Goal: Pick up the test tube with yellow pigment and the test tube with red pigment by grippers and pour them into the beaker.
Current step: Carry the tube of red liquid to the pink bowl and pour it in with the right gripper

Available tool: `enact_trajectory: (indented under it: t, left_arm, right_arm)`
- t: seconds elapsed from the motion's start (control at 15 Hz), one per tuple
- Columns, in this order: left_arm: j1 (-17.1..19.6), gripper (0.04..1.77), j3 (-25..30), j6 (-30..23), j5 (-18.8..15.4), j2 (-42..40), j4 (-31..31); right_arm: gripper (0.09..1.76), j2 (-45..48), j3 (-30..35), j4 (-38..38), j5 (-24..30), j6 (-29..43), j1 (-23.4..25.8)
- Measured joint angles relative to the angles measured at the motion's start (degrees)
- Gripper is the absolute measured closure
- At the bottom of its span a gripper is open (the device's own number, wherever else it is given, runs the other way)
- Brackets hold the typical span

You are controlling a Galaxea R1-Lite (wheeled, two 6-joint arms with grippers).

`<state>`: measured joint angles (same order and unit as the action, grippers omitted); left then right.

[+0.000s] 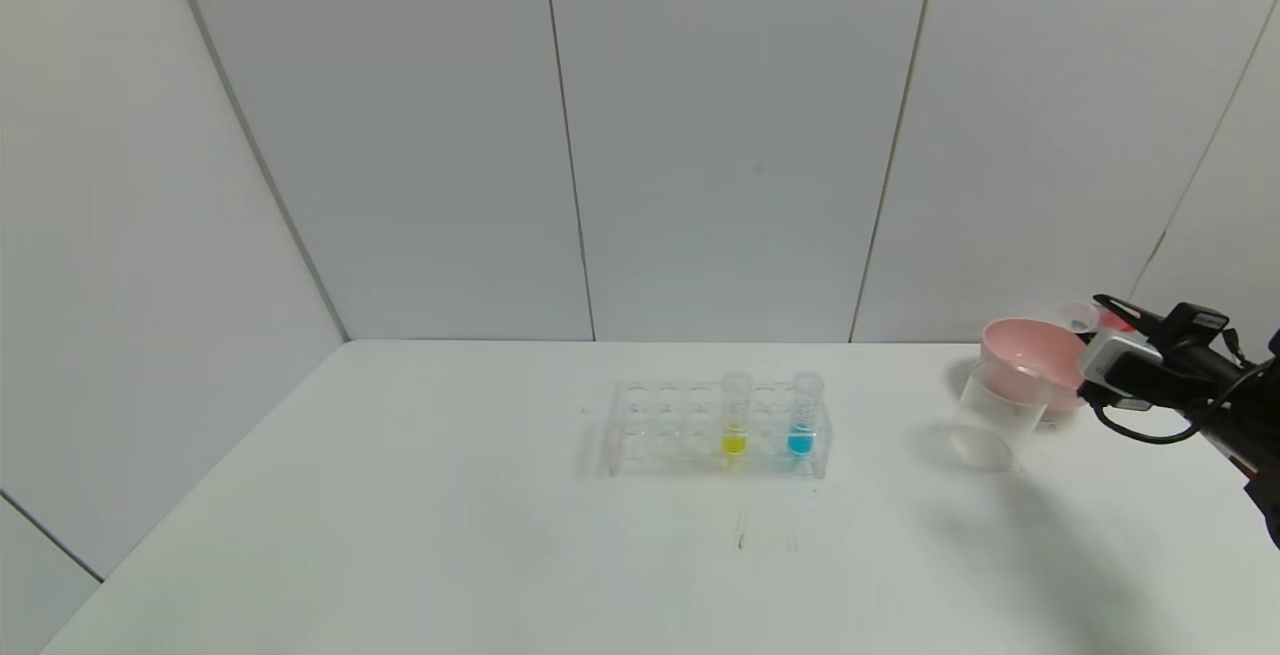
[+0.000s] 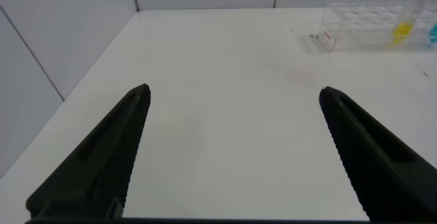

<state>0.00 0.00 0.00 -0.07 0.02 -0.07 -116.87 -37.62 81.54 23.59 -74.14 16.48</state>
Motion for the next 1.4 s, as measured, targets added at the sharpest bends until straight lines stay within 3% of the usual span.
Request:
enact_trajectory:
  t: [1.4]
  left_arm:
    - [0.0,0.05,0.0,0.0,0.0,0.0,0.0]
  right_arm:
    - [1.32,-1.1,-0.9,0.1,-2.9,-18.4,-2.7]
